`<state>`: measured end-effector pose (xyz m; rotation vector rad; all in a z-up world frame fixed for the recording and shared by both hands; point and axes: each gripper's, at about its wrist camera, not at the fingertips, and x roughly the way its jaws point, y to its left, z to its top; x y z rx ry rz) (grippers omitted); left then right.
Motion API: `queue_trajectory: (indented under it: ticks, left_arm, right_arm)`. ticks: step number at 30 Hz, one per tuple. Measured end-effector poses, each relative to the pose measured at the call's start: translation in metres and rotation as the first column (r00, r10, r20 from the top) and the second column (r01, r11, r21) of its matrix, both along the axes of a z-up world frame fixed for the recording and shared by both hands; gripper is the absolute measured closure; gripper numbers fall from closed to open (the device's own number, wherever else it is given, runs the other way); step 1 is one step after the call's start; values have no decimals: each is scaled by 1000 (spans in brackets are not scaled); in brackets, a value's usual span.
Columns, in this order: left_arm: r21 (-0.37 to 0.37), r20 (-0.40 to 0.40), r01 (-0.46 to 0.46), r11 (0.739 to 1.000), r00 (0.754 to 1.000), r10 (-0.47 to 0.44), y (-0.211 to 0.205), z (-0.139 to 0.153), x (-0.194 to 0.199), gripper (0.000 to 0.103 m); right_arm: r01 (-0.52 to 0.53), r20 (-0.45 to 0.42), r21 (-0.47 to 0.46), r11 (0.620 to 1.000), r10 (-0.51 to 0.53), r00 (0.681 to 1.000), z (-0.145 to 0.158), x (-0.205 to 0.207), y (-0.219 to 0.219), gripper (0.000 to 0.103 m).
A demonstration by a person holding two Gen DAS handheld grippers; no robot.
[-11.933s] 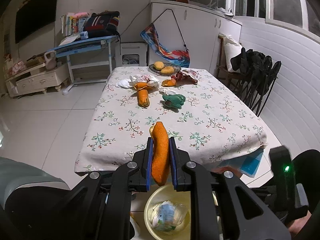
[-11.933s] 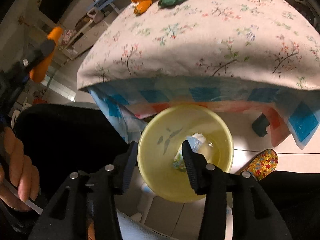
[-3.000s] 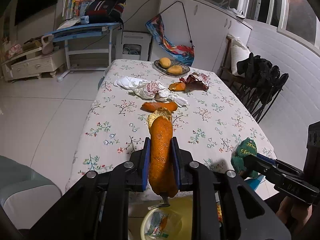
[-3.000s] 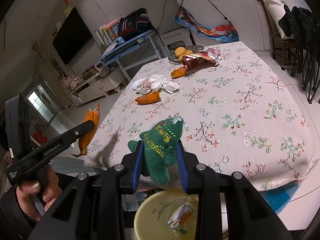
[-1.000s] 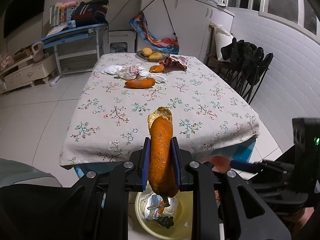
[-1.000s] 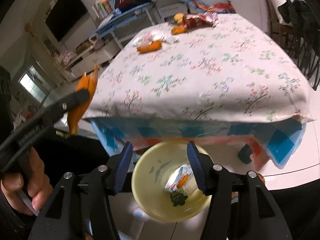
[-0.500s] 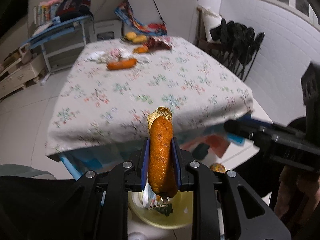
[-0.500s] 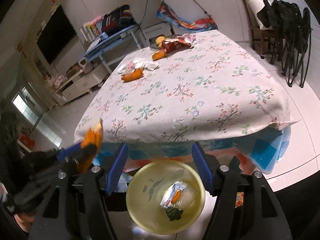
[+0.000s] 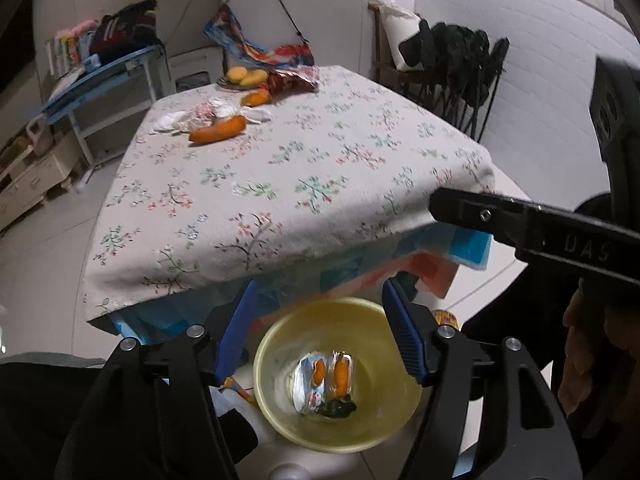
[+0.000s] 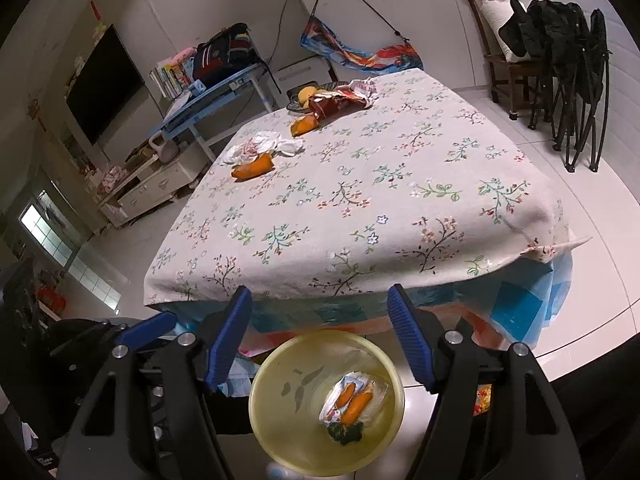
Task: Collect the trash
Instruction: 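Move both open grippers back over the table toward the remaining trash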
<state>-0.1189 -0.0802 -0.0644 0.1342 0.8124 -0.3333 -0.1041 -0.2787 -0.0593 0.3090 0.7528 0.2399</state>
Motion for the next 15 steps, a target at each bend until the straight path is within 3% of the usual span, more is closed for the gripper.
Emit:
queue_trajectory:
  ticks: [10, 15]
  left_arm:
    - [-45, 87, -175, 984, 980, 178, 30, 15, 7, 33]
    - [-57, 105, -214, 975, 970, 219, 39, 19, 8, 32]
  right_arm:
    - [27, 22, -13, 1000, -27, 999, 2, -1, -3, 29]
    - [21, 22, -25, 999, -21, 1000, 1, -2, -1, 29]
